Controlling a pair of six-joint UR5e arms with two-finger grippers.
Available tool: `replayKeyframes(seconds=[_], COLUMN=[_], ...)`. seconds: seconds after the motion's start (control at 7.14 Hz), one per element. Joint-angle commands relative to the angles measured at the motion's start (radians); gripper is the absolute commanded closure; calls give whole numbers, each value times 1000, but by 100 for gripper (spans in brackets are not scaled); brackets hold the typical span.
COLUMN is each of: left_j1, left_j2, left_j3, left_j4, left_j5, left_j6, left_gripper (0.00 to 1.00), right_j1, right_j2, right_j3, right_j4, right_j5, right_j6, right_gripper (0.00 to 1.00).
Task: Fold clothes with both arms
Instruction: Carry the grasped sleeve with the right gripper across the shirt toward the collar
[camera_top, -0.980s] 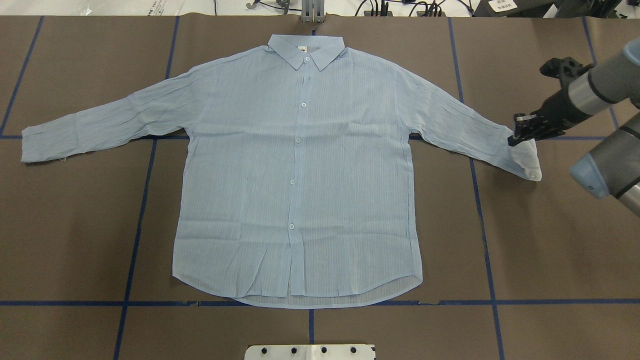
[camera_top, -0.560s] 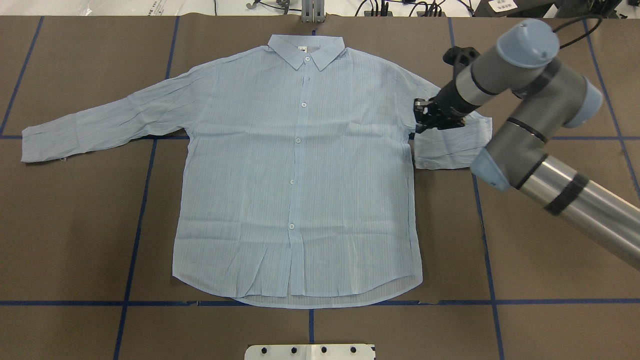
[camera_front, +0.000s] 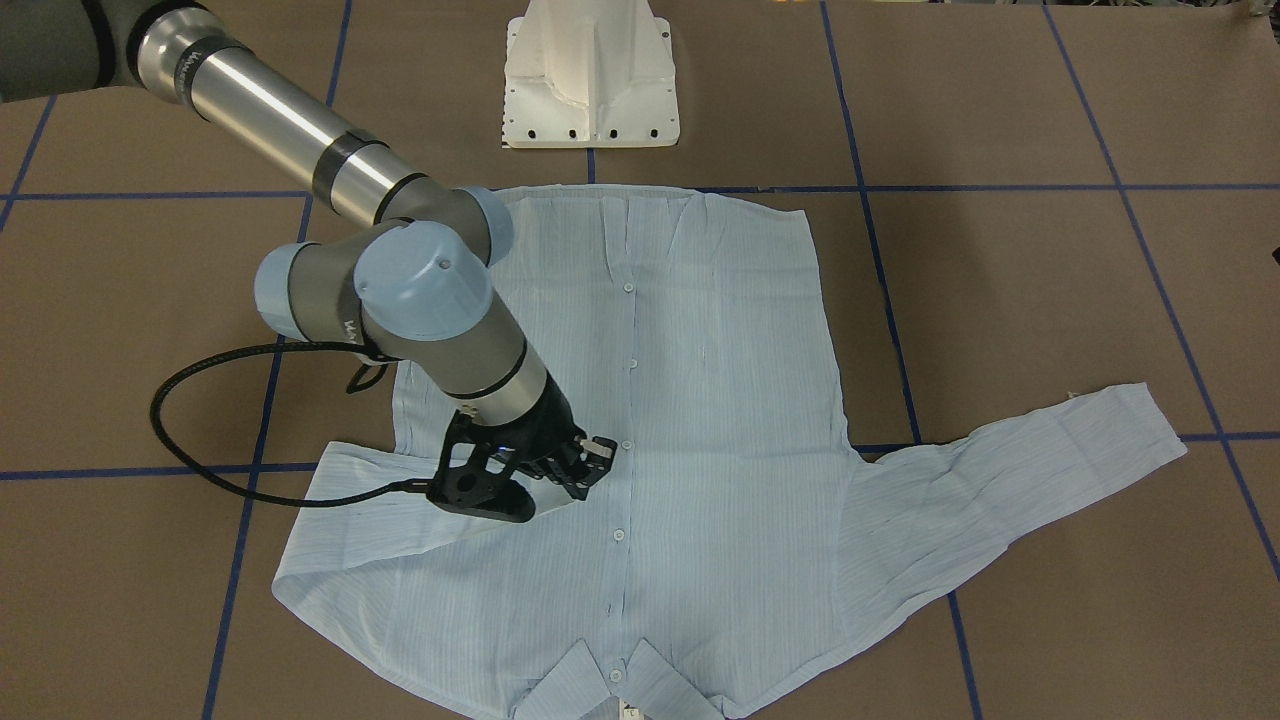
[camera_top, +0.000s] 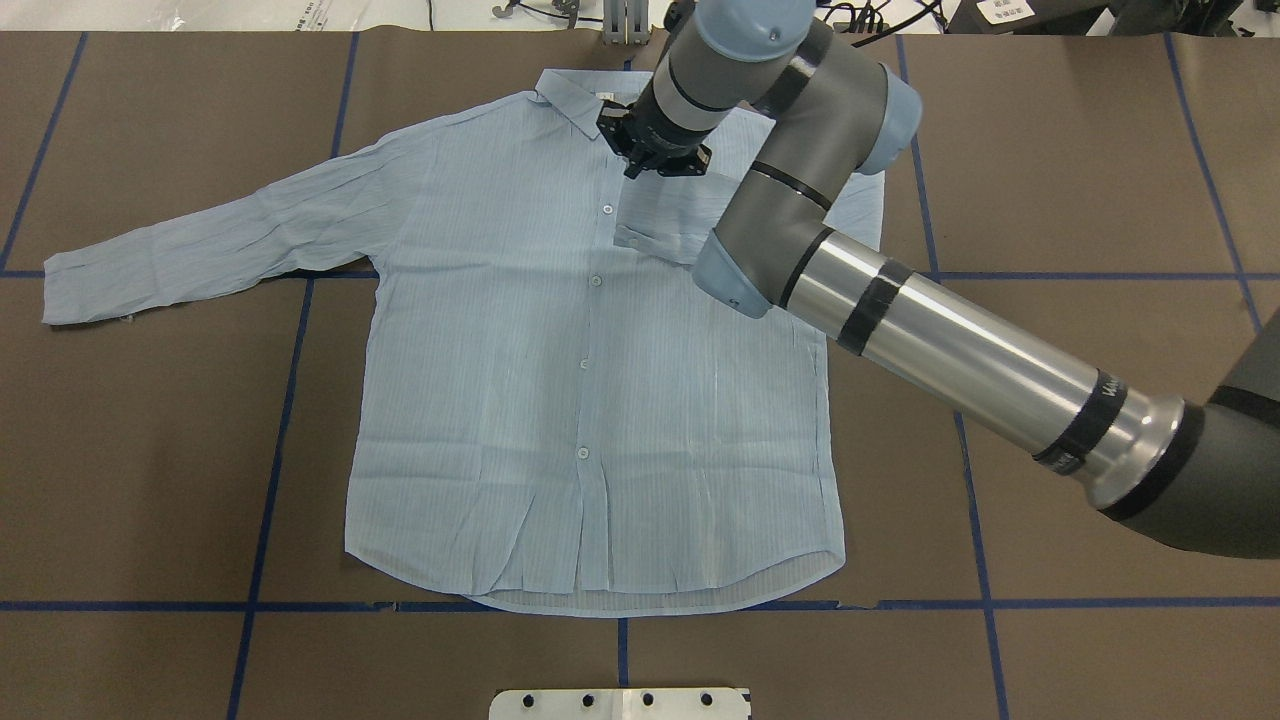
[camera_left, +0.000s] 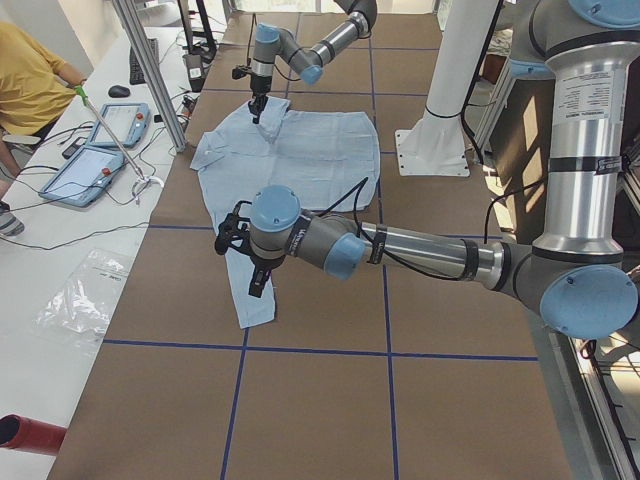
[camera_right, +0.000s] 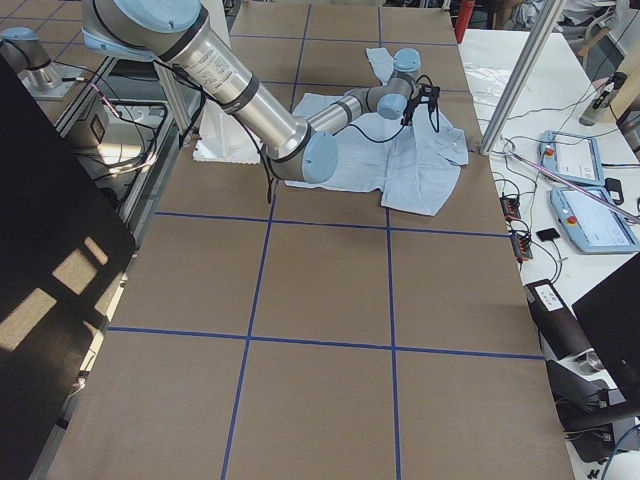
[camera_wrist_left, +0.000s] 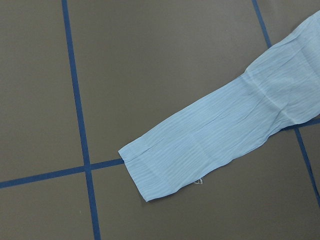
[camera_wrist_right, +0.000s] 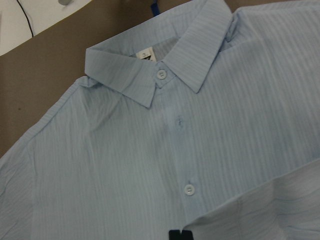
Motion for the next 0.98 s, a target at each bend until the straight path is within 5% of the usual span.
replayKeyframes(seconds=[0.0,0.28,0.42,0.56,0.84], left_j1=[0,1,3,6,56], left_j2=[3,9,8,-4,-113], left_j3=[-8,-16,-16,9,117], left_j4=[-1,-9,-9,-10,-62], left_j5=[0,0,-3,-6,-1], left_j6=[2,-8,-15,-14,-162], left_gripper=[0,0,0,0,0], right_j1=[-65,-101,-119,-122,-150], right_j2=[83,134,140,139,154], right_j3=[-86,-132,-132,-137,-137], right_j4=[71,74,74,74,74], right_j5=[-102,-162,-191,-196,-226], right_j6=[78,129,129,131,167], right_gripper=[100,100,80,2,2])
